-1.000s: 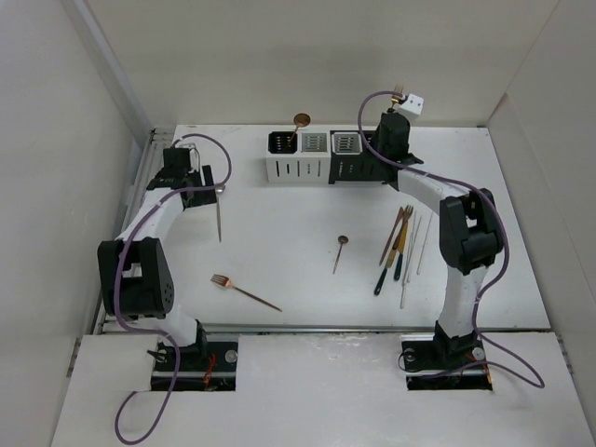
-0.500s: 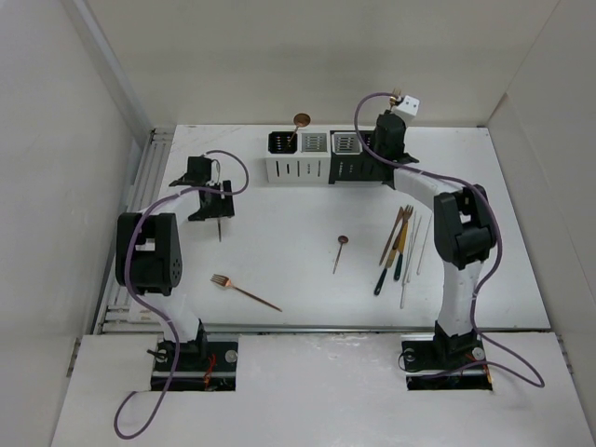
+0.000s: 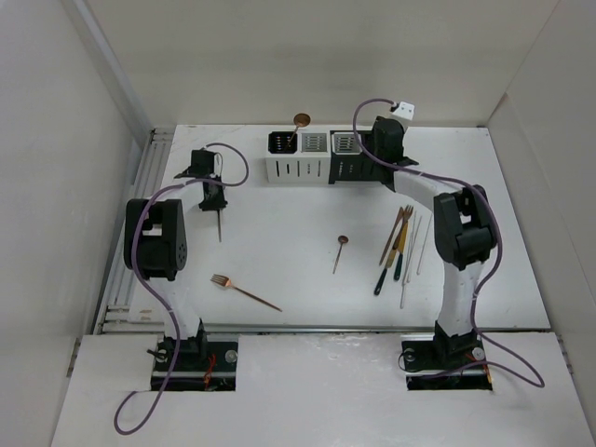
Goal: Sort the eating utensils into containers
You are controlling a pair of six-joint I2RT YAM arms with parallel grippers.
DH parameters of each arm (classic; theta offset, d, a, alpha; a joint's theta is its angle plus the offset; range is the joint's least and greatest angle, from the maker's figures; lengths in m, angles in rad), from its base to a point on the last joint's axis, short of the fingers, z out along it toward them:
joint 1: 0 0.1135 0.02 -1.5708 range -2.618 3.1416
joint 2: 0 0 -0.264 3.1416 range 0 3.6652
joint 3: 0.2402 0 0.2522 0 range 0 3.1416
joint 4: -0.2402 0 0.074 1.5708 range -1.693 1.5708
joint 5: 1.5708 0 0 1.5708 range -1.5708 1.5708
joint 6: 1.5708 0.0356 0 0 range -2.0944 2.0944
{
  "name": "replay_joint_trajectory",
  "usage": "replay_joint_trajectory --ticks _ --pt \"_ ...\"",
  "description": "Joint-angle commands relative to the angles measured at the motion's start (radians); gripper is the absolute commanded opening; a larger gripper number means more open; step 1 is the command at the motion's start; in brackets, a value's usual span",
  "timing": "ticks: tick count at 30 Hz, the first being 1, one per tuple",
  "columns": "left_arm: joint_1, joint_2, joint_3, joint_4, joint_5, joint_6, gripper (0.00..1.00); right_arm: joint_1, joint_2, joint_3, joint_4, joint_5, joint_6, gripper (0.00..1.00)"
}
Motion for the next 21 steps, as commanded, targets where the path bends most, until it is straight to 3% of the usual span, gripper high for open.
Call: replay_joint_trajectory --ticks 1,3,10,19,21 --pt "0.003 0.024 0.033 0.008 0.017 -0.01 0.15 0.006 -0.09 -0.014 0.03 -0.006 -0.006 0.49" --pt "0.003 0.024 0.033 0.008 0.026 -0.01 0.0 0.006 -0.124 -0.014 0.03 -0.006 -0.006 0.56" --pt "0.032 -0.064 0.058 0.008 0.035 -0.01 0.0 0.015 -0.222 -0.034 0.03 -0.048 -0.006 0.61" --pt "0.043 -0.22 0.303 -0.041 0.055 0.156 0.0 0.015 -0.349 -0.063 0.082 -0.121 -0.006 0.61" --pt "0.001 -0.254 0.335 -0.012 0.046 0.17 0.0 0.015 -0.368 -0.084 0.111 -0.134 -0.006 0.61"
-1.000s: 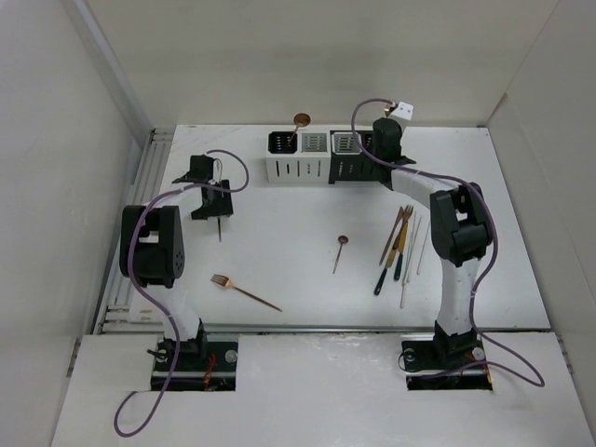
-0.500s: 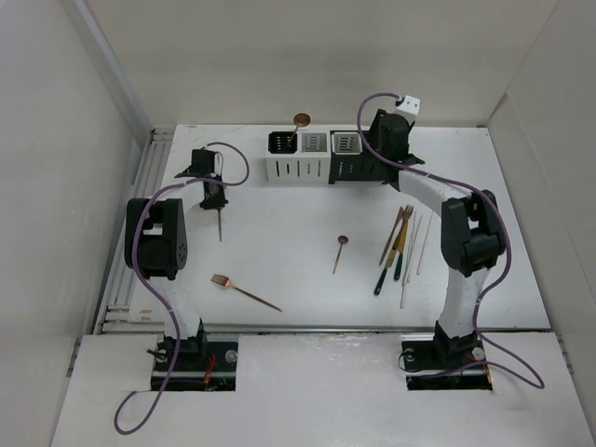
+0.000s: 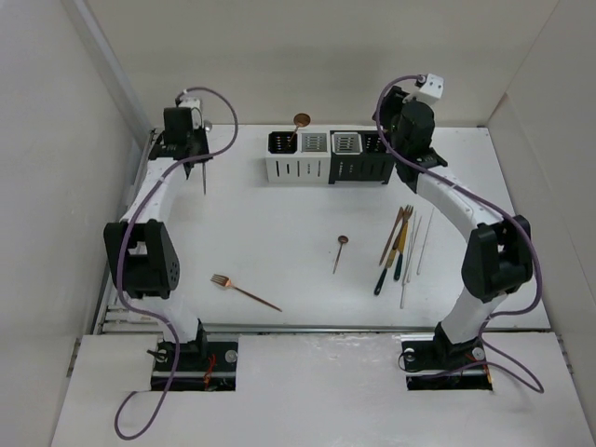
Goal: Sort the eating utensils into containers
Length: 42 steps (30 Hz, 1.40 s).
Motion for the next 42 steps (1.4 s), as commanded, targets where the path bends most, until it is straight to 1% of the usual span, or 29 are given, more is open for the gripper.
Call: replay_joint_trajectory --ticks 1,2,3,4,5,6,8,9,11,14,16,22,26,30,31,32,33,34,35,36,37,38,39,40,41,42 --pt "-0.053 -0.133 0.072 0.081 0.01 0.073 0.0 0.007 -0.057 -0.054 0.109 -0.042 -0.005 0.61" --pt "-0.069 -0.173 0.053 0.204 0.01 0.073 0.0 0.007 -0.076 -0.066 0.124 -0.042 -0.005 0.61" --pt "-0.111 -0.19 0.026 0.284 0.021 0.085 0.0 0.007 -0.076 -0.079 0.138 -0.042 -0.005 0.61" --pt "-0.134 -0.201 -0.034 0.37 0.03 0.097 0.0 0.007 -0.089 -0.1 0.161 -0.051 -0.005 0.61" --pt "-0.157 -0.201 -0.058 0.538 0.039 0.112 0.0 0.007 -0.099 -0.1 0.161 -0.051 -0.005 0.61" --pt "-0.207 -0.201 -0.072 0.61 0.053 0.147 0.0 0.007 -0.099 -0.112 0.171 -0.051 -0.005 0.61" --pt "-0.252 -0.158 -0.057 0.717 0.068 0.159 0.0 -0.004 -0.112 -0.122 0.171 -0.077 -0.005 0.61" --pt "-0.267 -0.1 -0.033 0.777 0.08 0.159 0.0 -0.004 -0.113 -0.122 0.171 -0.088 -0.005 0.61" --pt "-0.289 -0.037 0.039 0.828 0.1 0.139 0.0 -0.015 -0.126 -0.132 0.171 -0.12 -0.005 0.61" --pt "-0.31 0.073 0.093 0.929 0.1 0.129 0.0 -0.027 -0.148 -0.152 0.171 -0.145 -0.005 0.61" --pt "-0.321 0.133 0.104 0.989 0.1 0.142 0.0 -0.038 -0.16 -0.162 0.171 -0.154 -0.014 0.61" --pt "-0.333 0.225 0.127 1.09 0.11 0.132 0.0 -0.038 -0.18 -0.185 0.171 -0.163 -0.052 0.61" --pt "-0.343 0.258 0.116 1.08 0.11 0.079 0.0 -0.047 -0.201 -0.195 0.171 -0.163 -0.074 0.61" --pt "-0.343 0.238 0.011 1.069 0.123 0.05 0.0 -0.047 -0.211 -0.195 0.171 -0.163 -0.112 0.61" --pt "-0.343 0.238 -0.006 1.069 0.123 0.05 0.09 -0.047 -0.211 -0.195 0.171 -0.163 -0.112 0.63" --pt "-0.343 0.226 -0.038 1.069 0.136 0.05 0.22 -0.047 -0.211 -0.195 0.171 -0.177 -0.112 0.64" --pt "-0.343 0.225 -0.052 1.069 0.146 0.05 0.37 -0.047 -0.22 -0.195 0.171 -0.186 -0.126 0.65" --pt "-0.343 0.198 -0.063 1.069 0.146 0.037 0.58 -0.047 -0.22 -0.195 0.171 -0.197 -0.143 0.69" --pt "-0.343 0.184 -0.077 1.069 0.157 0.037 0.66 -0.047 -0.229 -0.195 0.162 -0.217 -0.169 0.73" --pt "-0.332 0.167 -0.077 1.069 0.166 0.037 0.71 -0.038 -0.229 -0.18 0.152 -0.226 -0.169 0.73" --pt "-0.321 0.134 -0.077 1.06 0.166 0.037 0.75 -0.038 -0.229 -0.168 0.132 -0.238 -0.207 0.78" --pt "-0.321 0.115 -0.077 1.042 0.166 0.028 0.8 -0.024 -0.229 -0.15 0.097 -0.286 -0.232 0.82" --pt "-0.306 0.094 -0.077 1.023 0.156 0.028 0.82 -0.007 -0.229 -0.095 -0.005 -0.312 -0.258 0.87" --pt "-0.306 0.072 -0.063 1.0 0.14 0.016 0.83 0.007 -0.211 -0.064 -0.067 -0.338 -0.285 0.91" --pt "-0.291 0.022 -0.063 0.938 0.119 0.016 0.84 0.025 -0.202 -0.035 -0.129 -0.359 -0.349 0.94" --pt "-0.278 -0.006 -0.054 0.902 0.067 0.002 0.86 0.071 -0.191 -0.01 -0.194 -0.407 -0.382 0.94"
